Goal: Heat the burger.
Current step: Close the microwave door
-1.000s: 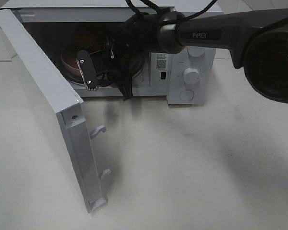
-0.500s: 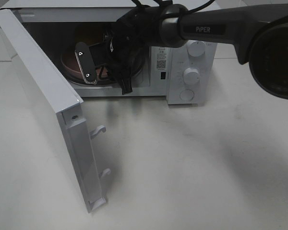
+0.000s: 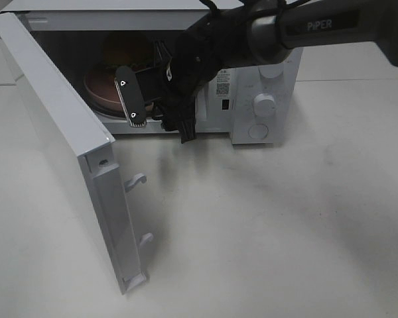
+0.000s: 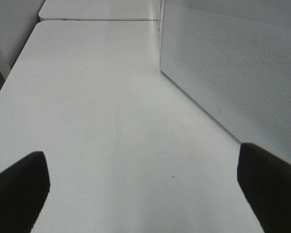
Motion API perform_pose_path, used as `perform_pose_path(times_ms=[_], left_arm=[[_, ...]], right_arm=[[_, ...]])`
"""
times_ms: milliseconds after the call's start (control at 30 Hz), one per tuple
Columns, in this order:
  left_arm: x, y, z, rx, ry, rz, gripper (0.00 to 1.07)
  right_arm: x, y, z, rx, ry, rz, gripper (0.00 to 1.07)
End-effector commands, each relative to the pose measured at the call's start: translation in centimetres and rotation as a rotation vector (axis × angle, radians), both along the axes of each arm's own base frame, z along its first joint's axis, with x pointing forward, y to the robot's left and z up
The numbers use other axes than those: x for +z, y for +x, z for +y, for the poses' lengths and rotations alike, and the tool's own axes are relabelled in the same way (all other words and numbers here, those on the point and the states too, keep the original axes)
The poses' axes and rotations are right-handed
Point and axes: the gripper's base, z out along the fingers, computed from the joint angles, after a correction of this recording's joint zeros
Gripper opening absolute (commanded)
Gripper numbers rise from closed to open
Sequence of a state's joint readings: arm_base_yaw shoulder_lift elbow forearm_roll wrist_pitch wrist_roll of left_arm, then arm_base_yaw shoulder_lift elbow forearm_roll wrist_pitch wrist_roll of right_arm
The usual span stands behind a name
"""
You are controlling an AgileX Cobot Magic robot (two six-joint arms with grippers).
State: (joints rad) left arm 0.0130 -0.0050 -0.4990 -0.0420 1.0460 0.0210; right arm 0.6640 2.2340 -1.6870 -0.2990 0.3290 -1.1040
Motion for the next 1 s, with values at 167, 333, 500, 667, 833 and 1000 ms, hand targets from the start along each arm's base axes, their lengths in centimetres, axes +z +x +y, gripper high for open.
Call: perform_pose_path(times_ms=[167,333,500,667,833,1000], left_arm=[[0.0,-0.3,0.0,-0.003,0.000,-0.025,1.05],[0.0,-0.3,0.0,-0.003,0.000,-0.025,1.05],[0.0,-0.3,0.0,-0.003,0.000,-0.025,1.05],[0.0,-0.3,0.0,-0.003,0.000,-0.025,1.05],[0.0,-0.3,0.0,-0.003,0.000,-0.025,1.05],[0.0,-0.3,0.0,-0.003,0.000,-0.025,1.05]], right_arm=[[0.8,-1.6,-1.0,-0.005,0.035,0.005,0.79],[1.4,-3.0,-1.9,-0.001,0.052,0.003,0.78],[2.2,-4.0,-2.6,-0.004,0.074,-0.004,0.78],[2.9,-5.2,-3.5,-0.026,0.108,0.000,0.78],[3.7,-6.6,-4.5,-0.070,0.162,0.013,0.78],[4.4,-8.1,-6.2,-0.107,0.183,0.029,0.78]])
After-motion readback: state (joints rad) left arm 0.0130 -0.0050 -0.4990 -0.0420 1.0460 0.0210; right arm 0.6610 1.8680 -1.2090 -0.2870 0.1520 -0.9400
